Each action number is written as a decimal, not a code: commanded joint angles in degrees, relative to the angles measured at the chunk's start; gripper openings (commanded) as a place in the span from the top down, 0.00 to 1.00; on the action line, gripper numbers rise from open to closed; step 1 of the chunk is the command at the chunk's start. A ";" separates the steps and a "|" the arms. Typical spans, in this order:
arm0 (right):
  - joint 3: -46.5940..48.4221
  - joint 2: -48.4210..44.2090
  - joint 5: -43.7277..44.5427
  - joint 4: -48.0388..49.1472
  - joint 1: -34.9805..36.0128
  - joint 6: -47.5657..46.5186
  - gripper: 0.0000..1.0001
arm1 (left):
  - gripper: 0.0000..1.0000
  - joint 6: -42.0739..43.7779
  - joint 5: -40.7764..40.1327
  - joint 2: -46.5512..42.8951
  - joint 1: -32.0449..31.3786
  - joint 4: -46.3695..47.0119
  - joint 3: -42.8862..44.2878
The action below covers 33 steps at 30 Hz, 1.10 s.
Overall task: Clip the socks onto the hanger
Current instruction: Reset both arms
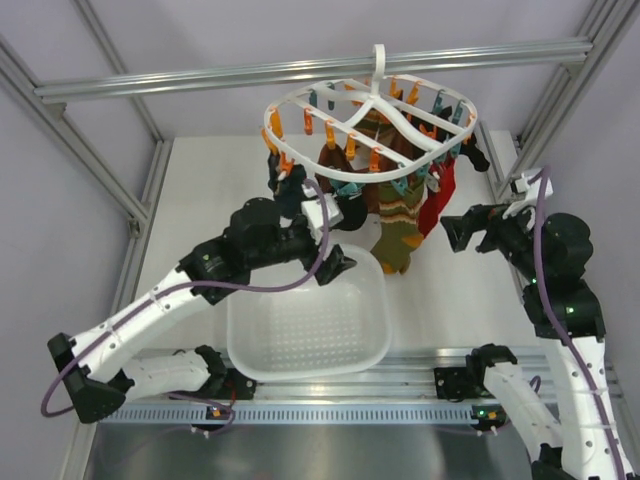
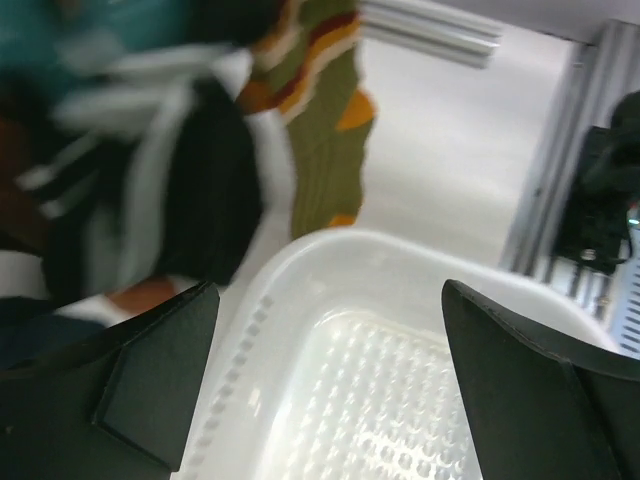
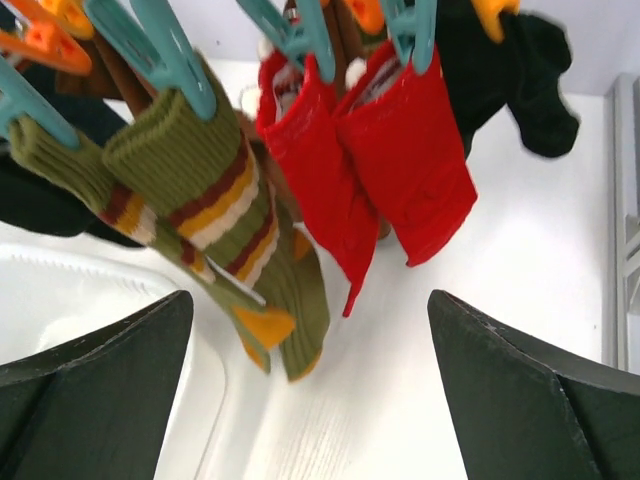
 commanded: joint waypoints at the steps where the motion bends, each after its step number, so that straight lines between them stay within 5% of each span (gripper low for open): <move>1: -1.33 -0.47 -1.97 -5.86 -1.17 -3.61 0.00 | 0.02 -3.05 -0.93 -5.53 8.36 -7.19 -1.57; 11: 0.25 -0.74 -5.30 -13.08 -2.14 -9.77 0.00 | 0.02 3.71 0.66 -23.00 27.27 -19.24 -7.36; 16: -0.62 -2.84 -8.38 -14.23 -3.10 -9.16 0.00 | 0.02 8.37 -13.61 -28.03 34.65 -22.32 -9.56; 23: -1.24 -6.53 -9.35 -13.70 -4.77 -10.47 0.00 | 0.02 12.24 -27.02 -32.95 37.04 -22.41 -12.11; 33: -2.30 -11.54 -8.39 -16.86 -6.62 -17.60 0.00 | 0.02 8.46 -25.36 -34.02 38.18 -21.36 -12.91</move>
